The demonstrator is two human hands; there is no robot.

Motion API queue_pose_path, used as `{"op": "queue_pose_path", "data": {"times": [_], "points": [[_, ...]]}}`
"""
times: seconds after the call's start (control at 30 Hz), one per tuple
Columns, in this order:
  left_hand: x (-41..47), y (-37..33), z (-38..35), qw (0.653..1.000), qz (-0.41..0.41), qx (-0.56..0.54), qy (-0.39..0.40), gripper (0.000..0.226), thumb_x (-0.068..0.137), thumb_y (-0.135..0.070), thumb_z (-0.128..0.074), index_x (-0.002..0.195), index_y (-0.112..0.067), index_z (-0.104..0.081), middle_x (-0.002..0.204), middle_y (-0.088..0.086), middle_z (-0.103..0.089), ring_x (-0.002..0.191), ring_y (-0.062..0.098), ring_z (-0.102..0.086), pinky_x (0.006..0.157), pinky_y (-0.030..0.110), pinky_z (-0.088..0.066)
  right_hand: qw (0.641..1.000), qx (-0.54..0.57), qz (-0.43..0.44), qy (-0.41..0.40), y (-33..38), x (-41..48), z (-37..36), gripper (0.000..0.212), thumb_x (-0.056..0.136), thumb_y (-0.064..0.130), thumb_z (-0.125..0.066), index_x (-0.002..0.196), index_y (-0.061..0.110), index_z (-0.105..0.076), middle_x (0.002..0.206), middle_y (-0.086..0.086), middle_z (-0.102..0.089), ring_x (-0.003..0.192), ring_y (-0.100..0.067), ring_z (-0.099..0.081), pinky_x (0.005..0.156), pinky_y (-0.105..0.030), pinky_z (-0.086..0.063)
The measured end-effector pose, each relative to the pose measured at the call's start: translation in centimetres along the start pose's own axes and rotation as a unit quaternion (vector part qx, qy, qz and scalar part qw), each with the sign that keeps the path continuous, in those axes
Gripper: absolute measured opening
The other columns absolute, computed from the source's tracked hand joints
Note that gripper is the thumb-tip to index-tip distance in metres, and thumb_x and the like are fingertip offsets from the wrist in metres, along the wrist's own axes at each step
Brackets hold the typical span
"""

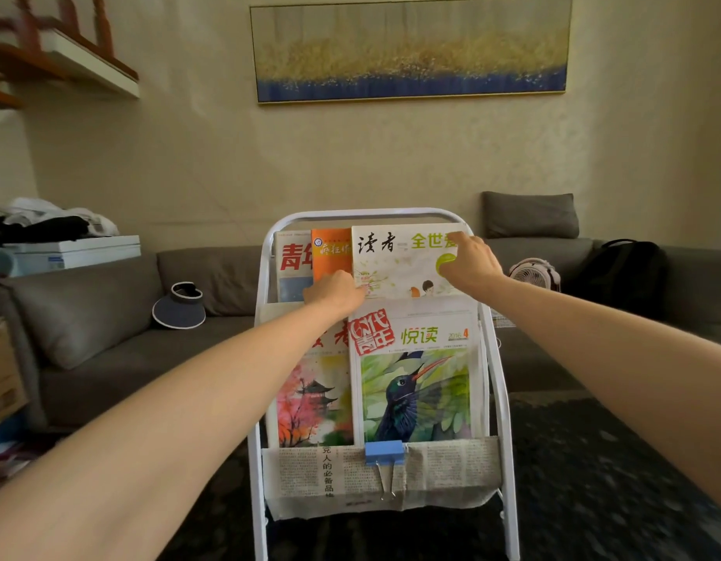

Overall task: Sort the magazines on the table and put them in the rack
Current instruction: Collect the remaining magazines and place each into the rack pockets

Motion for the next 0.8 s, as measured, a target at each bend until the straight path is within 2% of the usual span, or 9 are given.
{"op": "queue_pose_path", "data": {"times": [0.2, 0.33, 0.47, 0.53, 0.6, 0.63, 0.7, 0.73, 0.8], "points": [[0.3, 0.3, 0.2, 0.999, 0.025, 0.027, -0.037, 0.026, 0.094, -0.036, -0.048, 0.089, -0.013, -0.058, 0.104, 0.008, -0.067, 0.1, 0.03, -0.062, 0.093, 0.043, -0.048, 0.993, 0.106, -0.047, 0.013, 0.0, 1.5, 0.4, 0.068, 0.084, 0.007, -0.054, 0.145, 0.017, -0.027, 0.138, -0.013, -0.045, 0.124, -0.03, -0.048, 0.096, -0.037, -0.045], [0.9, 0.5, 0.3, 0.997, 0.024, 0.032, -0.061, 0.029, 0.094, -0.036, -0.051, 0.089, -0.01, -0.063, 0.101, 0.009, -0.07, 0.094, 0.029, -0.065, 0.08, 0.038, -0.049, 0.975, 0.202, -0.087, 0.04, -0.9, 2.4, 0.0, 0.073, 0.083, 0.006, -0.059, 0.147, 0.018, -0.024, 0.137, -0.013, -0.047, 0.12, -0.031, -0.052, 0.099, -0.044, -0.048], [1.0, 0.3, 0.6, 0.996, 0.002, 0.016, -0.087, 0.027, 0.094, -0.033, -0.052, 0.106, -0.009, -0.059, 0.107, 0.009, -0.066, 0.1, 0.029, -0.062, 0.08, 0.039, -0.049, 0.954, 0.277, -0.101, 0.049, -1.4, 3.2, -0.2, 0.072, 0.083, 0.001, -0.061, 0.145, 0.013, -0.028, 0.133, -0.013, -0.048, 0.116, -0.029, -0.055, 0.077, -0.036, -0.054], [1.3, 0.4, 0.7, 0.997, -0.004, 0.006, -0.078, 0.025, 0.095, -0.031, -0.051, 0.107, -0.01, -0.058, 0.11, 0.009, -0.064, 0.102, 0.029, -0.061, 0.082, 0.039, -0.047, 0.935, 0.331, -0.124, 0.032, -2.1, 3.6, 0.2, 0.062, 0.083, -0.004, -0.059, 0.141, 0.005, -0.038, 0.114, -0.015, -0.058, 0.097, -0.028, -0.063, 0.068, -0.032, -0.056], [1.6, 0.7, 0.6, 0.998, -0.005, -0.014, -0.069, 0.023, 0.095, -0.032, -0.051, 0.106, -0.013, -0.058, 0.11, 0.006, -0.064, 0.102, 0.028, -0.06, 0.082, 0.037, -0.046, 0.917, 0.369, -0.148, 0.027, -2.9, 3.5, 0.6, 0.041, 0.087, -0.003, -0.057, 0.127, -0.002, -0.052, 0.085, -0.012, -0.061, 0.068, -0.024, -0.064, 0.07, -0.037, -0.058], [1.8, 0.9, 0.7, 0.998, -0.004, -0.023, -0.066, 0.022, 0.095, -0.032, -0.051, 0.105, -0.014, -0.059, 0.109, 0.005, -0.063, 0.101, 0.027, -0.06, 0.082, 0.037, -0.045, 0.919, 0.364, -0.149, 0.024, -3.1, 3.4, 0.8, 0.028, 0.088, 0.0, -0.058, 0.116, -0.002, -0.059, 0.08, -0.012, -0.06, 0.062, -0.024, -0.063, 0.071, -0.039, -0.058], [1.9, 1.1, 0.7, 0.997, -0.006, -0.034, -0.066, 0.021, 0.094, -0.032, -0.052, 0.104, -0.015, -0.059, 0.106, 0.004, -0.063, 0.1, 0.026, -0.06, 0.083, 0.037, -0.046, 0.937, 0.327, -0.125, 0.013, -2.9, 3.1, 1.5, 0.007, 0.09, 0.004, -0.058, 0.085, 0.005, -0.063, 0.084, -0.015, -0.063, 0.056, -0.022, -0.064, 0.066, -0.037, -0.06], [2.0, 1.0, 0.8, 0.997, -0.008, -0.041, -0.07, 0.021, 0.094, -0.033, -0.052, 0.103, -0.016, -0.059, 0.104, 0.003, -0.063, 0.1, 0.026, -0.06, 0.084, 0.038, -0.047, 0.945, 0.309, -0.11, -0.009, -2.6, 3.1, 2.1, 0.015, 0.091, 0.005, -0.058, 0.076, 0.008, -0.06, 0.087, -0.016, -0.063, 0.052, -0.019, -0.063, 0.061, -0.034, -0.06], [2.1, 0.7, 1.2, 0.995, -0.016, -0.057, -0.083, 0.02, 0.094, -0.033, -0.053, 0.101, -0.016, -0.06, 0.104, 0.004, -0.065, 0.099, 0.026, -0.062, 0.088, 0.04, -0.05, 0.948, 0.3, -0.09, -0.058, -1.9, 3.4, 3.7, 0.012, 0.092, 0.007, -0.055, 0.086, 0.006, -0.064, 0.089, -0.016, -0.064, 0.045, -0.014, -0.062, 0.055, -0.029, -0.059]]}}
Point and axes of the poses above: each hand's wrist, its own x-axis towards the middle knuckle, its own z-axis out of the back of the hand, y = z × x, the point moved 8 cm from there along x, towards the middle knuckle
